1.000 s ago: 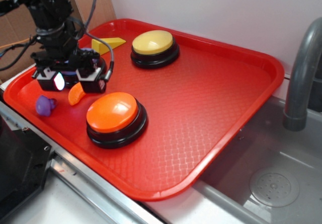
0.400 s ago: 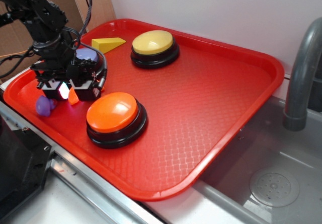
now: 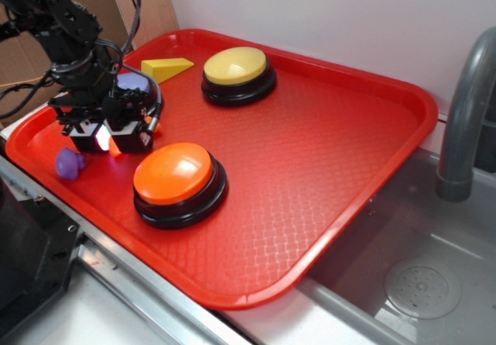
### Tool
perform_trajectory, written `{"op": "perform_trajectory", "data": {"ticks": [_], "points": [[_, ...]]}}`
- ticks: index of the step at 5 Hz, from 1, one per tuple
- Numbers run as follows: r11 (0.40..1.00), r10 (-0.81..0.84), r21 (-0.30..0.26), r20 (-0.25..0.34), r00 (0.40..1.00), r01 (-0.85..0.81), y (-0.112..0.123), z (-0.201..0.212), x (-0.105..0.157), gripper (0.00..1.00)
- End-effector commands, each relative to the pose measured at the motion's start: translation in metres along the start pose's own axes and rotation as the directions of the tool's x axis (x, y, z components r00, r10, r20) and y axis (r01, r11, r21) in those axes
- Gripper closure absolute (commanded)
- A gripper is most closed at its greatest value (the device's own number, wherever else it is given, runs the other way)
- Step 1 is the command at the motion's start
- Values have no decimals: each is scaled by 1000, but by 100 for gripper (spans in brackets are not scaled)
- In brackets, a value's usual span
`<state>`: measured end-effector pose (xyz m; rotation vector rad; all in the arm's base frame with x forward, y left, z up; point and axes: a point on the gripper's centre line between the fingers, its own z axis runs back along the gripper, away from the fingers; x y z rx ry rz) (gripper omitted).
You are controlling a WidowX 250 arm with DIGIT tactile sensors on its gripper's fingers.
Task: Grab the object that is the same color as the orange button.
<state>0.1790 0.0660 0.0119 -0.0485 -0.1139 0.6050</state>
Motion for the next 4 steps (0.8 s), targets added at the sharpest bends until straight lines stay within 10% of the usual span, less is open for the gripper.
{"op": "perform_trajectory", "data": {"ticks": [1,4], "points": [[1000,2,-4,61,998,-2,-9,30,6,100],[950,-311,-29,-7,950,311,-73,115,19,100]]}}
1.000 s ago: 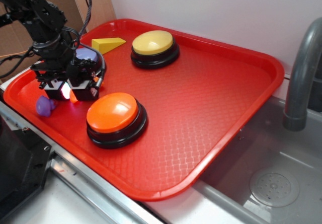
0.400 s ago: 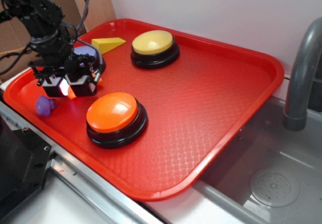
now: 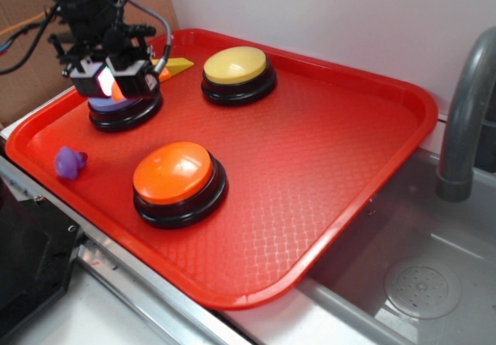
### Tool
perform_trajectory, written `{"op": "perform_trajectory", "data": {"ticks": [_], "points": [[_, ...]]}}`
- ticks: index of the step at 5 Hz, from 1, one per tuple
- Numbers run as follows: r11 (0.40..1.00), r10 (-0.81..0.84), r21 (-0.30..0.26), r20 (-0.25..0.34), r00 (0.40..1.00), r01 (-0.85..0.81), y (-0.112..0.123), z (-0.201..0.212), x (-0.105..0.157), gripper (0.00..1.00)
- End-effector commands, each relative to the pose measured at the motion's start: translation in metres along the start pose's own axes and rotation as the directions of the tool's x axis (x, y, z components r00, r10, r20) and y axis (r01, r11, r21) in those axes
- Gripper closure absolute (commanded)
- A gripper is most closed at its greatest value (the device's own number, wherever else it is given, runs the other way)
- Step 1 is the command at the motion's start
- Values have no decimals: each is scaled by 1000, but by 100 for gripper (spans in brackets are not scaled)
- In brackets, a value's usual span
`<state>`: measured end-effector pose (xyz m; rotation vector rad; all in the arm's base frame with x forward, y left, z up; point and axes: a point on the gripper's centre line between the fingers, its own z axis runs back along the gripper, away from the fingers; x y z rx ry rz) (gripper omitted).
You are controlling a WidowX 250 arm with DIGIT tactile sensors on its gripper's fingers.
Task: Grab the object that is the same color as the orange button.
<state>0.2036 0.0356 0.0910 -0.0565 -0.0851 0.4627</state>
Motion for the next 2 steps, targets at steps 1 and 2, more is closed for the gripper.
{"op": "perform_trajectory", "data": {"ticks": [1,2], "points": [[965,-261,-29,24,965,262,-46,54,13,100],[959,-282,-29,-42,959,281,-64,49,12,100]]}}
